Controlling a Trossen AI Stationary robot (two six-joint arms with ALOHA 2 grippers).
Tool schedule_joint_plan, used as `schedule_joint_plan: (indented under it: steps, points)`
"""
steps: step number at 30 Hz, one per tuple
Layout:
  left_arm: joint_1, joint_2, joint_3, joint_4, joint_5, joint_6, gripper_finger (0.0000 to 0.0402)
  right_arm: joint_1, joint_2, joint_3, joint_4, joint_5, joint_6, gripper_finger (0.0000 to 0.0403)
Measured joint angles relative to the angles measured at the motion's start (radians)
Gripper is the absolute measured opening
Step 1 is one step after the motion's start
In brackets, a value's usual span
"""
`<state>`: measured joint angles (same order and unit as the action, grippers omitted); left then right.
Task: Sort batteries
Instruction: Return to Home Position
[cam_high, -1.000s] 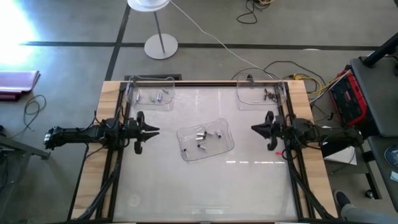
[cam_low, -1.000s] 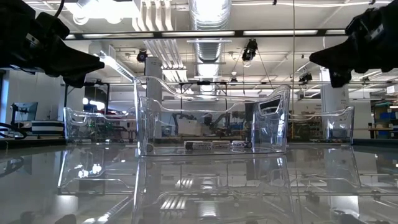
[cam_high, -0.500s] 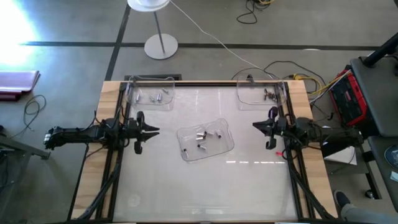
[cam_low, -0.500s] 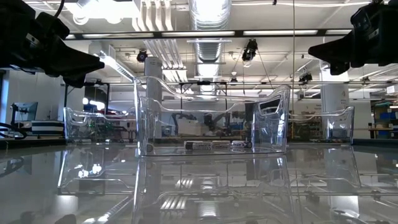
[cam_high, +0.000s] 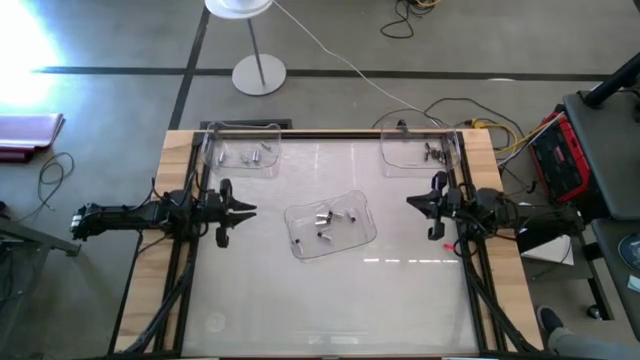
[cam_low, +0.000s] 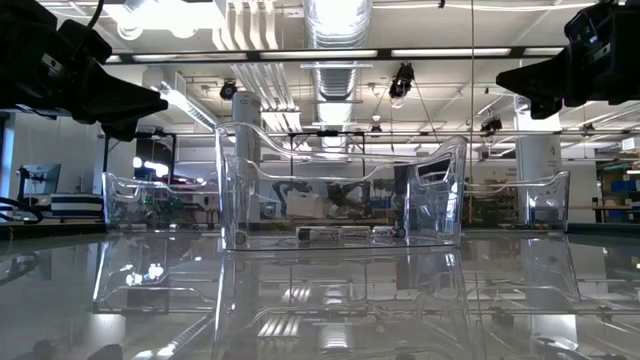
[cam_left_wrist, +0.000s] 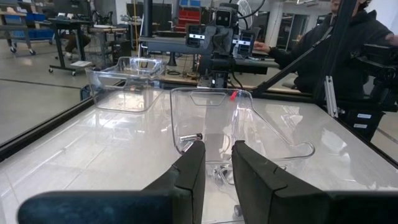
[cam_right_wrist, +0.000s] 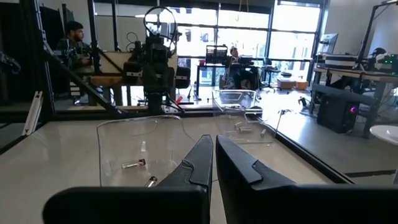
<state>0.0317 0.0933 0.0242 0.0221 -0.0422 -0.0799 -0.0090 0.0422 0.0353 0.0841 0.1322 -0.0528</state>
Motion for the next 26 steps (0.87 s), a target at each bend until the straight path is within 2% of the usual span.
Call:
schedule_joint_plan:
  steps: [26]
  points:
    - [0.000, 0.000, 0.000, 0.000, 0.000, 0.000, 0.0061, 0.000, -0.041, -0.023, -0.046, 0.000, 0.000, 0.0013]
